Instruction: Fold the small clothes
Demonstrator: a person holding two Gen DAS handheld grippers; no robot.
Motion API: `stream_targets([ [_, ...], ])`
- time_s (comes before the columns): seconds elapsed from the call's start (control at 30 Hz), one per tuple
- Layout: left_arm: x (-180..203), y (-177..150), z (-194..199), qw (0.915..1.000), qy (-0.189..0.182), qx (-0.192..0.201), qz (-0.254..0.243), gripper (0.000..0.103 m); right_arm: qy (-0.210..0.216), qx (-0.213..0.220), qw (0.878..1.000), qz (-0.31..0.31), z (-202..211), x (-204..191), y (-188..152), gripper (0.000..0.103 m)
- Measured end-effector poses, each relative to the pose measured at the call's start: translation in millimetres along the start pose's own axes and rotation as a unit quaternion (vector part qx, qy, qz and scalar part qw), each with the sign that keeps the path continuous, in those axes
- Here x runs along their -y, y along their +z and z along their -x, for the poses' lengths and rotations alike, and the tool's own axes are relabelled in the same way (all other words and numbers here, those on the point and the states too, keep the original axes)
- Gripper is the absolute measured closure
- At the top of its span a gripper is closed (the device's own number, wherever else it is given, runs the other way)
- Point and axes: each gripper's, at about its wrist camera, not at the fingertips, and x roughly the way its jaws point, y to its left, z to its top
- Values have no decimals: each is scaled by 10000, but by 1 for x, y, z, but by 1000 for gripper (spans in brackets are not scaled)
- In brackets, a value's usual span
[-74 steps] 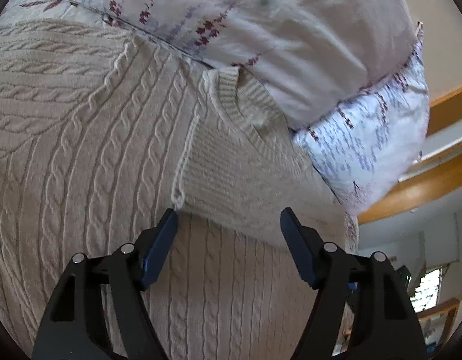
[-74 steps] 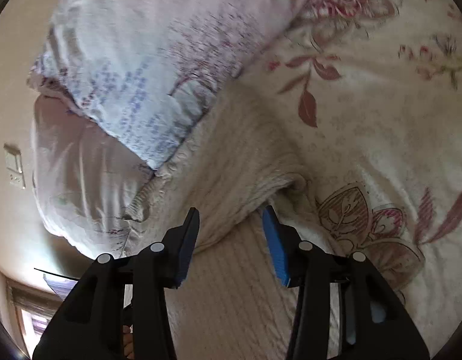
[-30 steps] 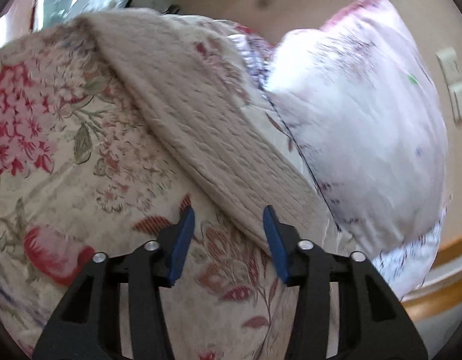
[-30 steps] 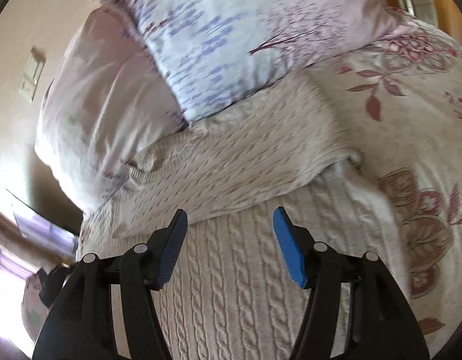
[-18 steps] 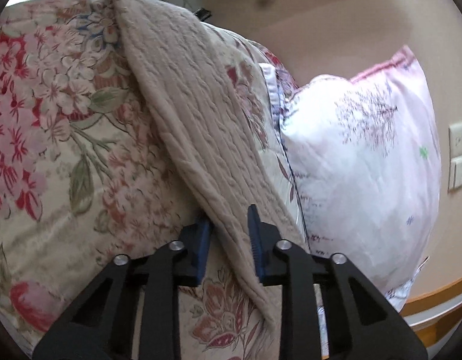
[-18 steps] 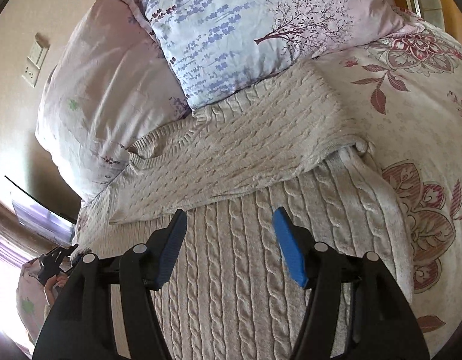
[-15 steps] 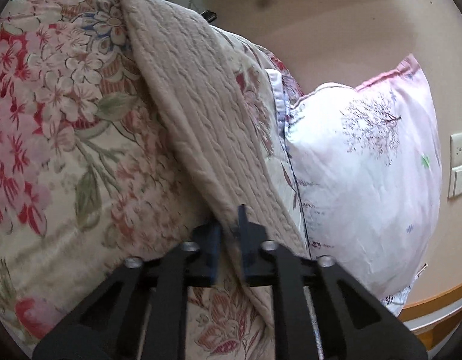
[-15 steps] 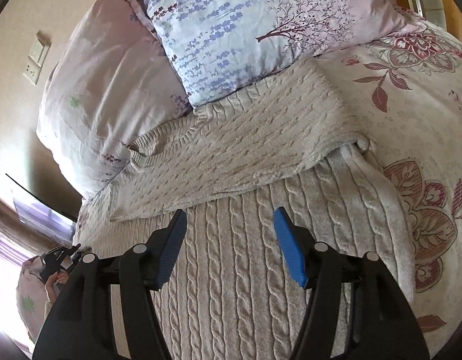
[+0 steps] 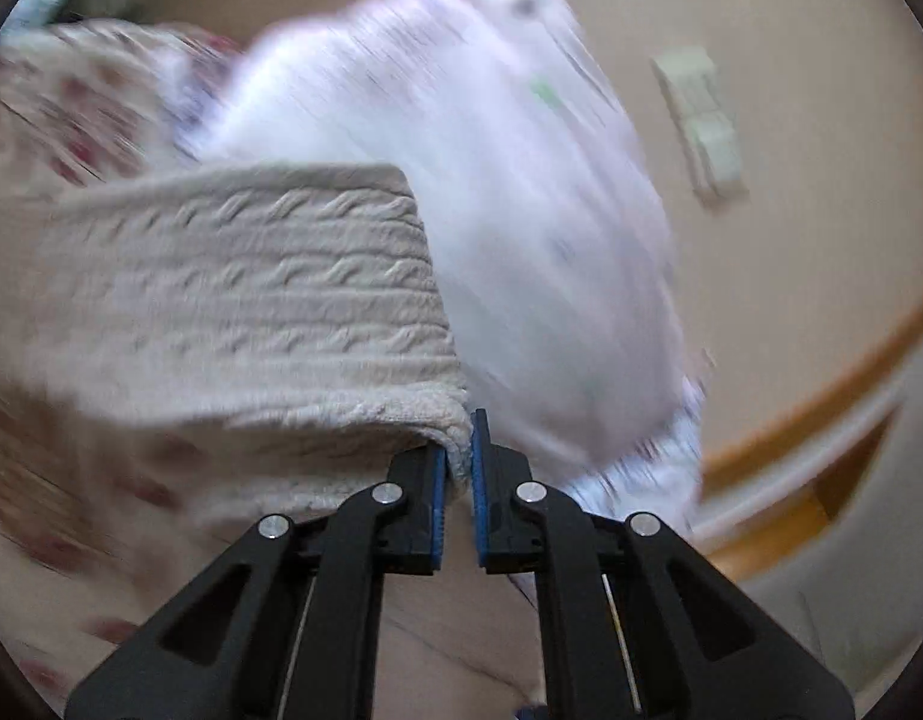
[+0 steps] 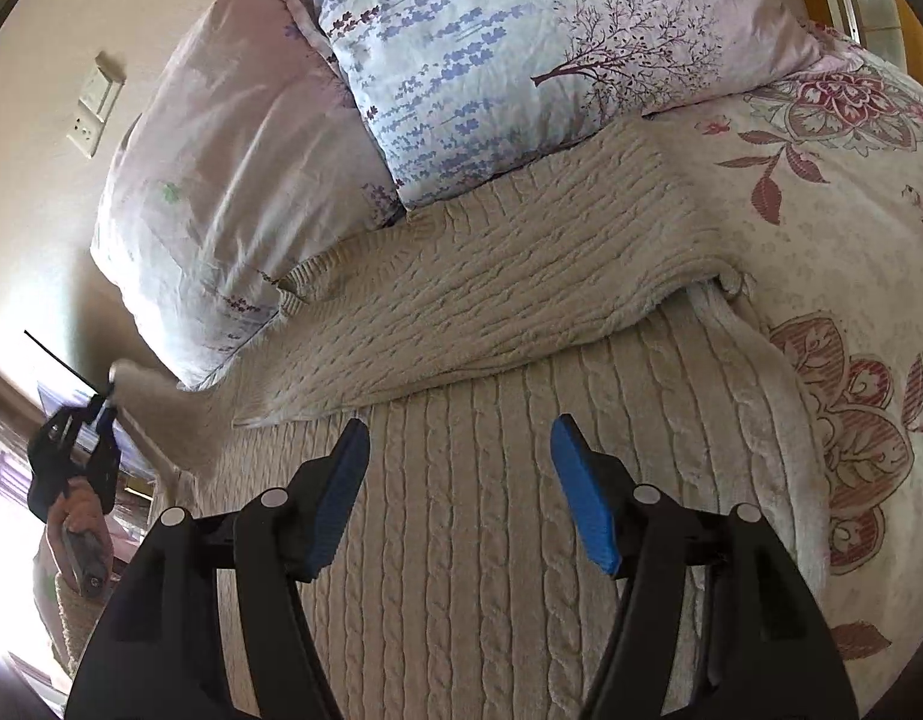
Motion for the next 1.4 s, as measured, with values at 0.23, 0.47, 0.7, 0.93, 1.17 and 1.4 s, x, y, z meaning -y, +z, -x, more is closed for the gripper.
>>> stream_targets([
  [0.23, -12, -88, -89, 9916, 301, -1256, 62, 88, -47, -101, 9999, -82, -1, 6, -2, 39],
  [0.47, -36, -69, -67, 9937, 522, -837, 530, 53, -65, -77, 9999, -48, 1, 8, 0, 39],
  [0.7, -80, -35, -28, 9850, 1003, -325, 1363, 66, 35, -211, 9998, 4, -8, 5, -4, 39],
  [0.93, -65, -22, -33, 9900, 1084, -133, 889, 95, 71, -140, 9999, 27, -1, 9, -1, 39],
  [1.17, 47, -64, -91, 9930, 131, -774, -888, 96, 57, 40, 10000, 18, 10, 17, 2, 39],
  [1.4, 117, -194, -168, 9042, -50, -2902, -3134, 44, -124, 143, 9996, -226, 20, 35, 5, 39],
])
